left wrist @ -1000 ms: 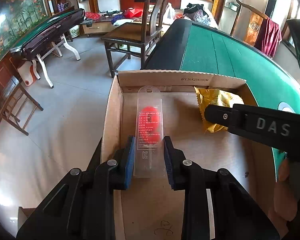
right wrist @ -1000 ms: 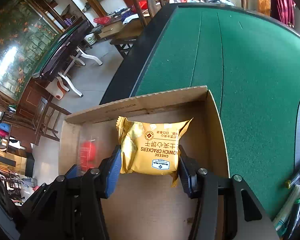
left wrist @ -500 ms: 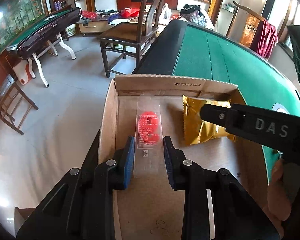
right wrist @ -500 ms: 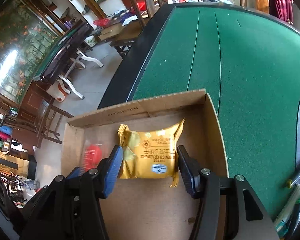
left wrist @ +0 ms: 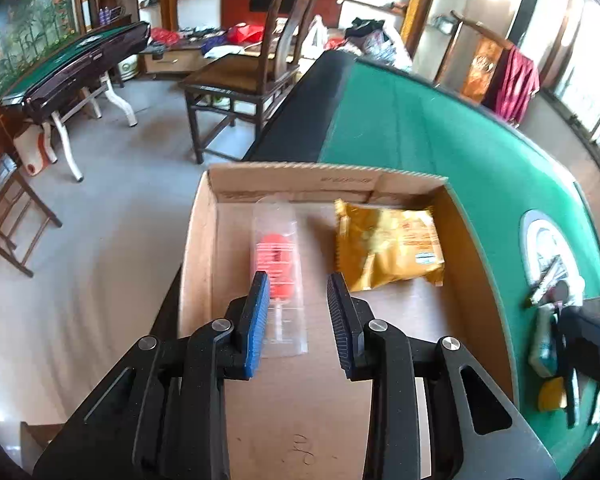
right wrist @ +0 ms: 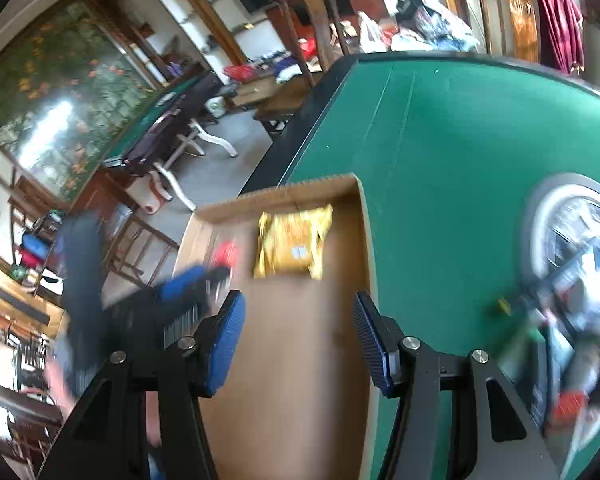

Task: Organize objects
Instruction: 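Grasp the black marker with the left tool while the right tool grasps the white charger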

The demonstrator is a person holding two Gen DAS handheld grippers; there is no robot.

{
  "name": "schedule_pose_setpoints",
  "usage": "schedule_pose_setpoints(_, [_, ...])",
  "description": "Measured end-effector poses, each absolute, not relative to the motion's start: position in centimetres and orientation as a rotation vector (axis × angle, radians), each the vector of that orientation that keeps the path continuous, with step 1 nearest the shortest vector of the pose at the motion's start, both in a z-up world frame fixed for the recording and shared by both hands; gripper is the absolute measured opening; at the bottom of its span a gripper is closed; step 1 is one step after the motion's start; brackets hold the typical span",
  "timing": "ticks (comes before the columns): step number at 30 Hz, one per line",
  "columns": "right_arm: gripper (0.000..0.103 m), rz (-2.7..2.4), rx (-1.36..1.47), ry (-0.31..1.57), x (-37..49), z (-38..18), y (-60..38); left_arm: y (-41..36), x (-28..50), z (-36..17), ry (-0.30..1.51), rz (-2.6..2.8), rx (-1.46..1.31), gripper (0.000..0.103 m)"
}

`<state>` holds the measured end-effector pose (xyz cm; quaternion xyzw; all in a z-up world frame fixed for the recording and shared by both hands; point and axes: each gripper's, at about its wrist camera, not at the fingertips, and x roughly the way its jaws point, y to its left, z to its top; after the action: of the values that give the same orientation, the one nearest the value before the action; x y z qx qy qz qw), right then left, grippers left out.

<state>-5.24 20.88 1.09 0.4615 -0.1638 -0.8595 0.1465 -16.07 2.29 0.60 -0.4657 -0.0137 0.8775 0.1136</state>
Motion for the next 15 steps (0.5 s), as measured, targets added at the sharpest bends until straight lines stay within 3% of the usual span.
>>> schedule_pose_setpoints(9, [0.057,-2.737,1.207,-0.58,6.0,2.0,36.5,10.4,-8.8,4.6,0.205,2.372,-1.1,0.029])
schedule_pose_setpoints(15, [0.057,-2.755,1.289,-0.689,6.5,-1.2,46.1,16.8,-3.6,4.4,0.11,2.107,-1.192,0.029])
